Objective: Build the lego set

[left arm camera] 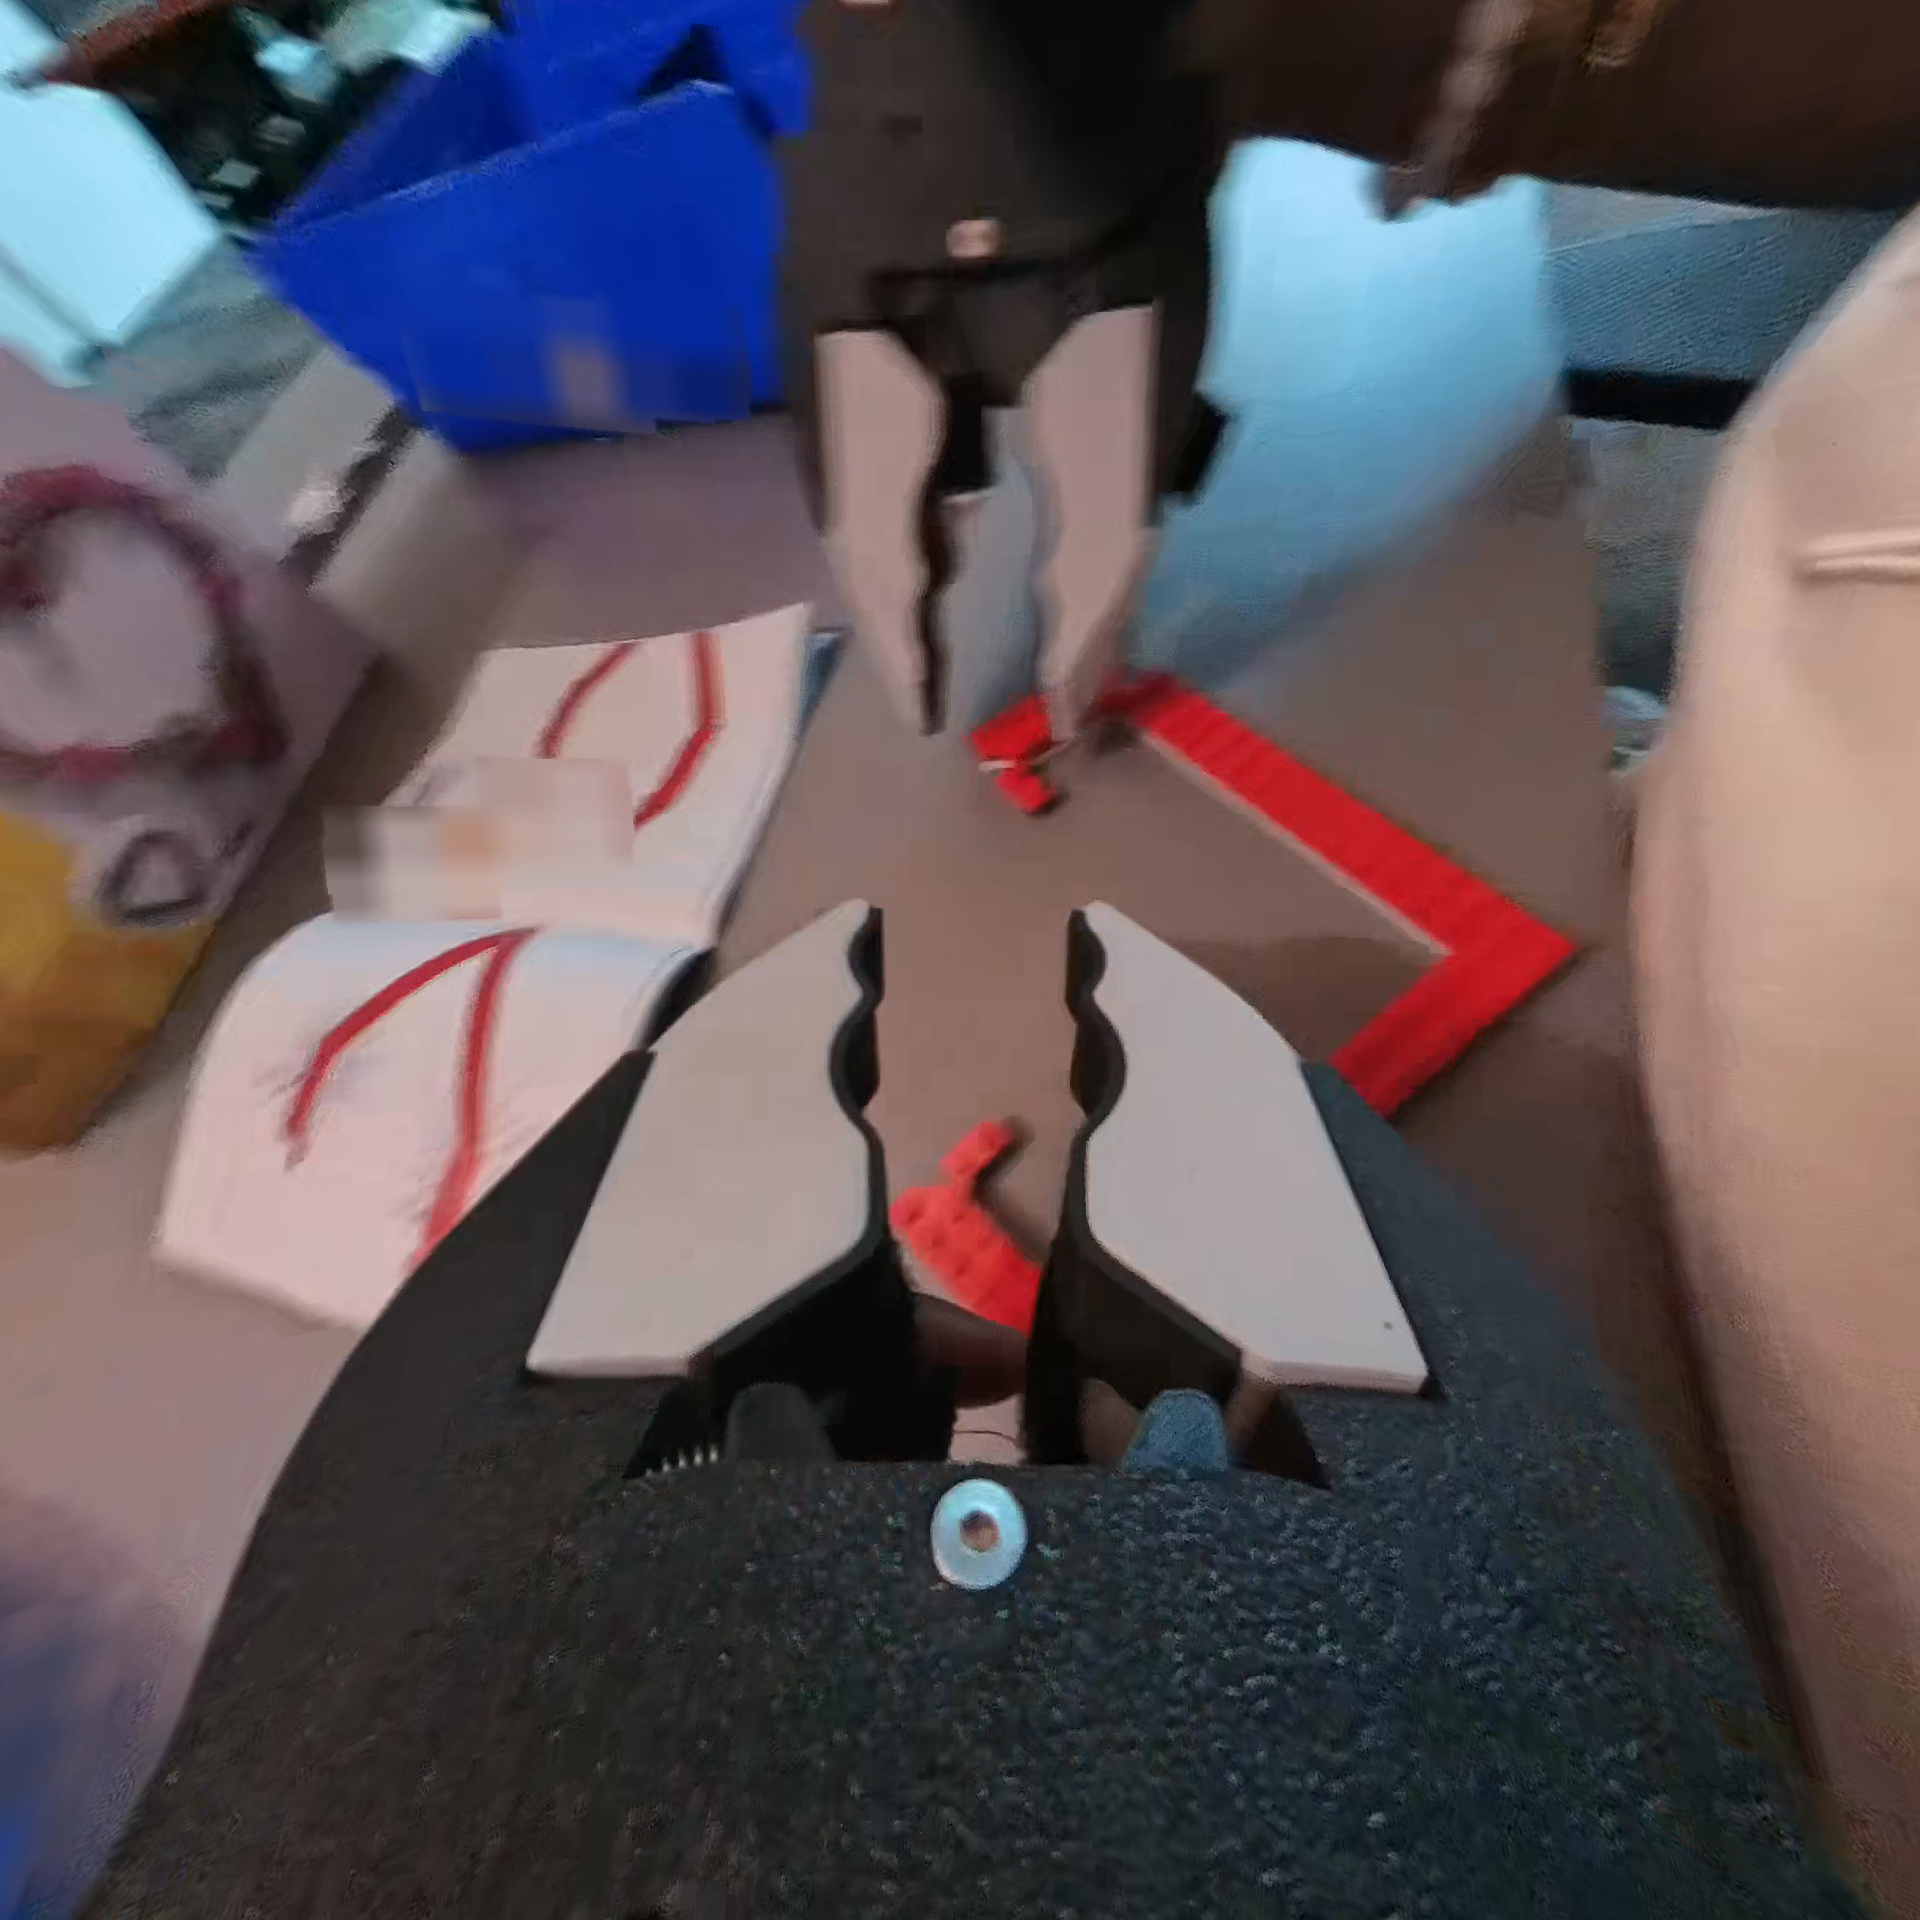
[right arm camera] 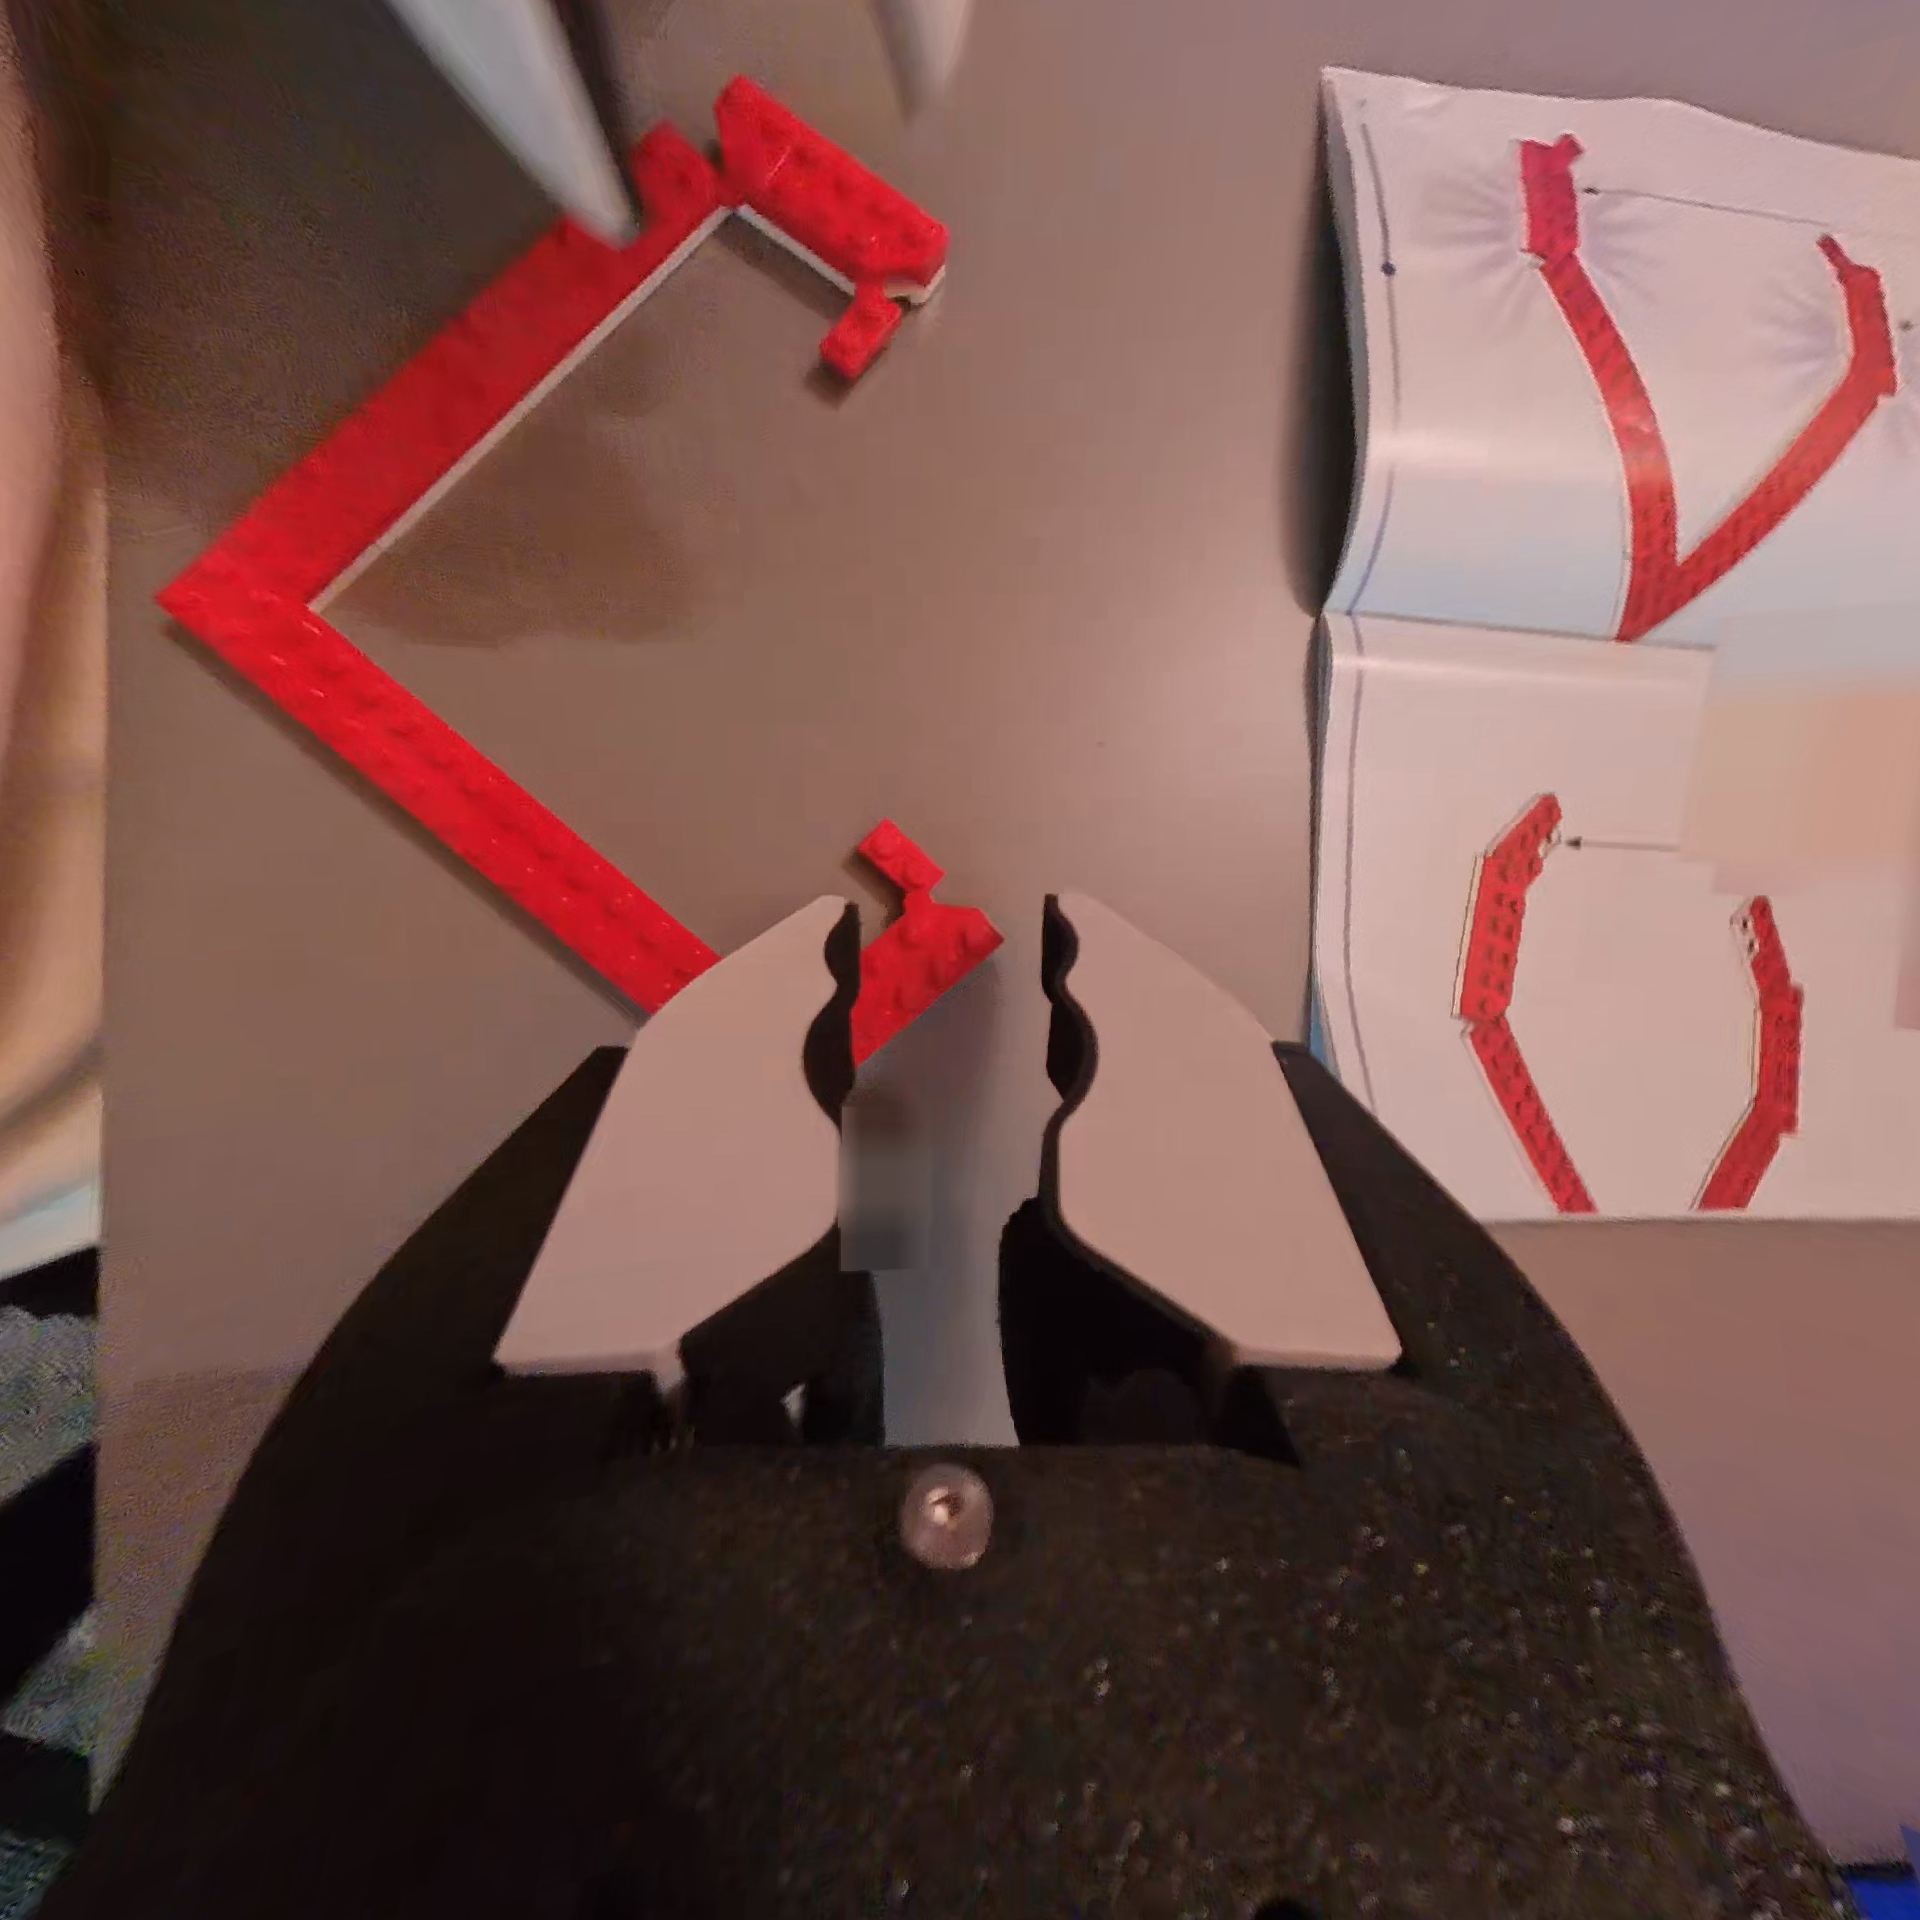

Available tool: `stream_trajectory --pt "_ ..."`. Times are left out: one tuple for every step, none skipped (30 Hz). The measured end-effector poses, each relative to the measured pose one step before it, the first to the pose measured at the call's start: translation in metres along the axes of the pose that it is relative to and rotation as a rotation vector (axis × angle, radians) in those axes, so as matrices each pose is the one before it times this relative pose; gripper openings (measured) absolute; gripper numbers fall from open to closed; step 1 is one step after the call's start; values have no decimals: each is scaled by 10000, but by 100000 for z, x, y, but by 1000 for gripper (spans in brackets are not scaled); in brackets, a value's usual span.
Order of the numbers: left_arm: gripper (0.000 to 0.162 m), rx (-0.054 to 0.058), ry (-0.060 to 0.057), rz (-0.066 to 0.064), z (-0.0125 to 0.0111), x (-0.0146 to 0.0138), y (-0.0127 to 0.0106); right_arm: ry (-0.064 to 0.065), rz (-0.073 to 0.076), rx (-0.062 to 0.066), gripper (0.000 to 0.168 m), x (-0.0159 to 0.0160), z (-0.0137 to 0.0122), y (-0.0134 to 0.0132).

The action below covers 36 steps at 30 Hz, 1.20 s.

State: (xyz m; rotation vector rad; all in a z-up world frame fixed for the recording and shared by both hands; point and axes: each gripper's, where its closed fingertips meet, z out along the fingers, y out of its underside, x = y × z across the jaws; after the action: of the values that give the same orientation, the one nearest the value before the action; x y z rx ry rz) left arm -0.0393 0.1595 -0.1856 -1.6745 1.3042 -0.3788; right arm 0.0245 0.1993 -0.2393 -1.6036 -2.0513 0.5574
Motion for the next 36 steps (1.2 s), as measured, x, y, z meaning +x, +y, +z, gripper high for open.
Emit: stream_trajectory --pt "30 -332 400 238 740 1176 20 -122 -256 -210 32 12 291 -37" --pt "26 -257 106 345 770 705 54 -149 -190 -246 30 -35 299 -1" --pt "24 -52 1 423 790 583 -166 -144 -186 -237 28 -69 272 4" --pt "24 19 -142 439 781 395 -310 -176 -215 -187 27 -152 286 -5" --pt "25 -48 -33 542 726 538 -347 -137 -205 -135 25 -111 272 -19" --pt "26 -69 -28 502 667 443 -361 -145 -125 25 20 -72 141 -205" --pt "26 -63 -52 371 618 277 -305 -100 -37 -22 15 26 55 -71" --pt "27 -40 -21 205 547 172 -174 -46 12 -104 12 110 68 99" --pt "27 -38 9 73 444 88 -35 -71 60 9 12 43 27 5" --pt "27 -18 -17 -33 313 -72 7 -30 86 32 12 62 34 -14" --pt "27 29 -25 -137 215 -160 -4 -18 104 72 11 21 33 -43" --pt "27 40 48 -193 139 -74 12 -4 114 80 11 14 16 -38" --pt "26 35 92 -177 88 -5 20 11 141 95 11 15 26 -59" --pt "27 42 68 -129 73 -6 35 -10 178 111 11 -24 33 -55" --pt "27 16 43 -75 83 21 80 -39 234 121 11 -30 18 -70" --pt "27 -24 18 -33 80 16 130 -58 296 104 11 -32 21 -59" --pt "27 -29 -3 -7 79 25 128 -76 294 99 11 -36 16 -43" --pt "27 -26 36 5 76 109 116 -46 253 98 11 13 10 -44" --pt "27 -24 62 -3 76 135 108 -32 212 90 11 22 11 -32" --pt "26 -15 6 0 60 58 88 -25 182 68 11 19 20 -25" --pt "25 46 -7 -14 21 -4 -3 -29 163 47 11 10 12 -12" --pt "25 33 45 -68 6 16 0 -14 129 31 11 5 0 -5" --pt "25 36 62 -131 17 15 28 -1 106 20 11 20 -7 -7" --pt "24 59 64 -135 16 3 5 0 86 13 10 6 -8 -2" --pt "25 39 14 -58 -23 -66 7 6 34 16 10 21 -1 -9" --pt "26 -8 10 -24 4 -41 28 15 5 22 11 24 9 -20" --pt "25 -13 8 -5 27 -14 17 3 19 24 10 20 15 -15" --pt "25 1 -23 27 16 -33 -9 -12 -7 13 11 -2 2 -8" --pt "26 21 -39 62 -19 -42 -16 7 -127 -10 11 -3 -19 9" --pt "28 14 -73 86 -76 -92 0 38 -224 -44 11 0 -66 63" --pt "27 -44 -115 89 -140 -171 76 66 -241 -69 20 51 -147 72" --pt "27 -78 -147 110 -210 -234 88 64 -218 -74 27 81 -249 71" --pt "27 -44 -128 147 -236 -219 44 24 -151 -17 28 59 -317 -7" --pt "27 13 -41 189 -205 -91 -53 -82 -103 82 28 -53 -316 -178" --pt "28 36 -7 191 -99 -38 -138 -154 -83 131 28 -153 -235 -260" --pt "28 12 -26 161 28 -32 -194 -126 -81 84 27 -98 -103 -244"
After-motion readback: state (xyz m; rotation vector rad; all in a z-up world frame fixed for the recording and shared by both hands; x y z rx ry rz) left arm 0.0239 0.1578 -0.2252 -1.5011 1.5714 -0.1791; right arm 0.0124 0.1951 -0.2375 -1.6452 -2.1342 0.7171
